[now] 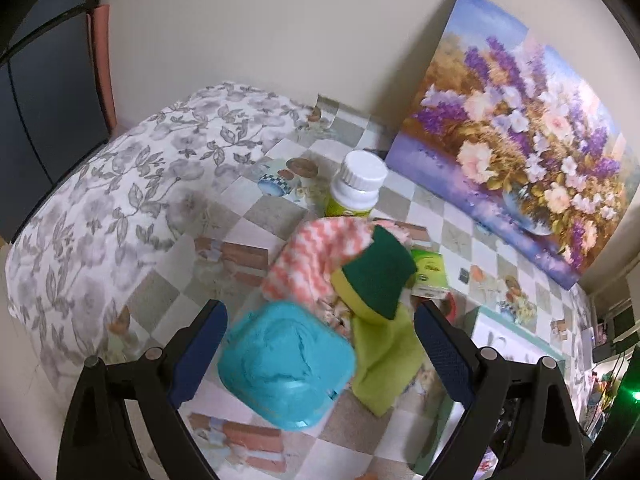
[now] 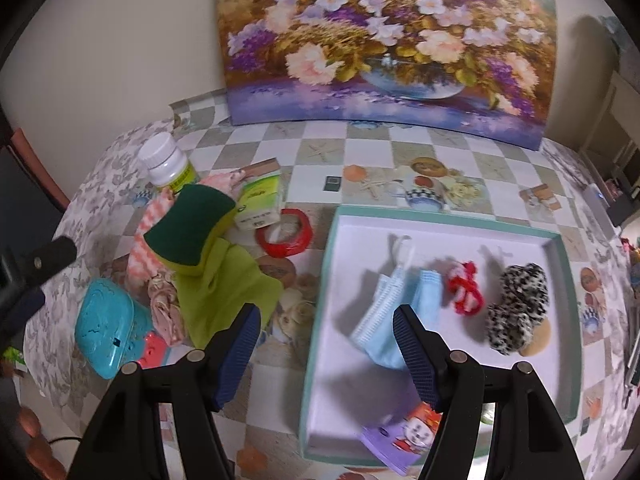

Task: Organize soft objects
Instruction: 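Move both open grippers back over the pile of soft items, then grasp the green-yellow sponge with the left gripper while the right grasps the lime cloth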

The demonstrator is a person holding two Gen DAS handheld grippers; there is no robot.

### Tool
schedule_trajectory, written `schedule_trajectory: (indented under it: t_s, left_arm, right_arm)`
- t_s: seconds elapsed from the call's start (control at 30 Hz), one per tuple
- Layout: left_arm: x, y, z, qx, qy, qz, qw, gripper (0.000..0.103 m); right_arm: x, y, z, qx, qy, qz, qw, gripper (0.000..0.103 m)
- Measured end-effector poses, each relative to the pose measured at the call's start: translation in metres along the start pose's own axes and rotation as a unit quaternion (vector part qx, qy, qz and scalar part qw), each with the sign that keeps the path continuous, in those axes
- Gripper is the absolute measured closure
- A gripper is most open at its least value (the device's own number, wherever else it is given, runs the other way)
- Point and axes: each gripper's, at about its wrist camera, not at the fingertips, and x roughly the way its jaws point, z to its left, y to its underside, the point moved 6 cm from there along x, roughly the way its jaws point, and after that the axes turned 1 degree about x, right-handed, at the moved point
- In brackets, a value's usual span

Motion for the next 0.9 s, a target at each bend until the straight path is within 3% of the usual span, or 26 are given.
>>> schedule_trajectory:
  t_s: [0.33, 0.73, 0.9]
  left_arm:
    - [0.051, -0.029, 0.007, 0.047, -0.002, 0.098, 0.9941, 0.008]
    - [0.097, -0.037, -0.024, 0.082, 0.006, 0.169, 0.9821, 0.008]
    - [0.107, -0.031, -0.041, 0.120, -0.005, 0.181, 0.9762, 0.008]
  right_arm:
    - [0.041, -0.011, 0.018, -0.011, -0.016, 0.037, 0.999, 0.031]
    - [0.074, -0.026, -0.003, 0.020, -0.014, 0.095, 0.995, 0.031]
    - [0.073, -0.039, -0.019, 0.046, -0.005, 0.096, 0.994, 0.031]
